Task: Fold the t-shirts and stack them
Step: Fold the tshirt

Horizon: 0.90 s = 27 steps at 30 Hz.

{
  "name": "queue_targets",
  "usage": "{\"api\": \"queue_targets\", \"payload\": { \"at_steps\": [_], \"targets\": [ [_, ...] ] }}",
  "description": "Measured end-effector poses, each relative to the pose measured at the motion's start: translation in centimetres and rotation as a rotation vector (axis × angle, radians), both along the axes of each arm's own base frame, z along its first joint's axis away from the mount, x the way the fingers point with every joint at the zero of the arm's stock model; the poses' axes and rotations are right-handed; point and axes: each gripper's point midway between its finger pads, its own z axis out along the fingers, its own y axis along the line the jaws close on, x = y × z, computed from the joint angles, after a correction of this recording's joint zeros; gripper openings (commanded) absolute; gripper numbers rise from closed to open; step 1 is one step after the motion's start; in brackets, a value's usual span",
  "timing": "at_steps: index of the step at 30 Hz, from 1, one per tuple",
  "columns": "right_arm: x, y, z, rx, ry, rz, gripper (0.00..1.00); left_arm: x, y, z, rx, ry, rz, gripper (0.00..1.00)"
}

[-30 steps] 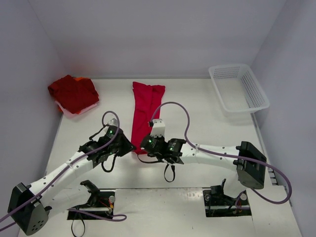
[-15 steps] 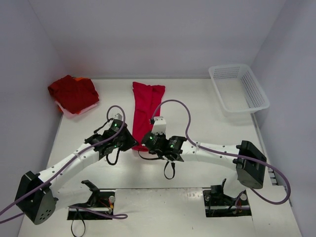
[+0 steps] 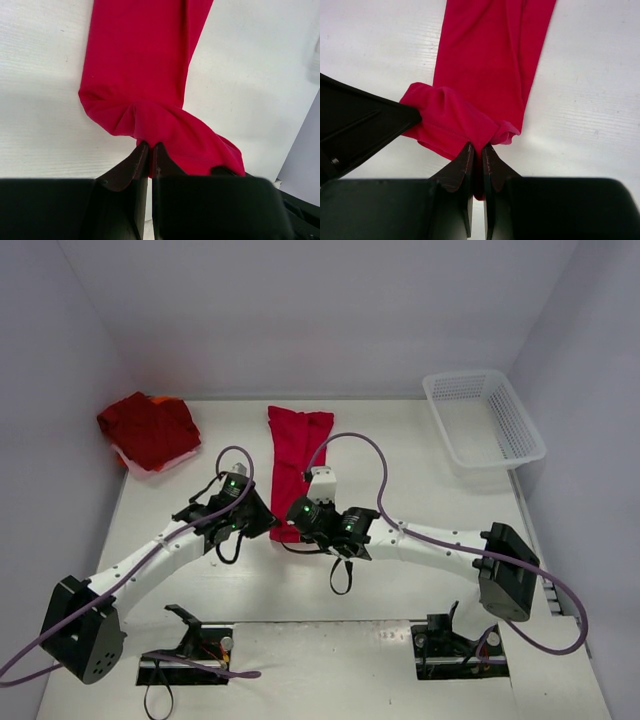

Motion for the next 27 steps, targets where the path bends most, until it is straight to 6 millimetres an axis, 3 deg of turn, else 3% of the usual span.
{"api": "queue_targets", "payload": {
  "at_steps": [18,27],
  "targets": [
    [2.3,0.1,-1.7,-0.056,0.008,-0.025,0.00,2.4,0.6,0.0,-0.017,0.011,0.007,0.00],
    [3.9,-0.7,-1.0,-0.059,-0.007,-0.045,0.00,3.5,-0.1,-0.1,-0.025,0.013,0.000,0.00]
  ]
}}
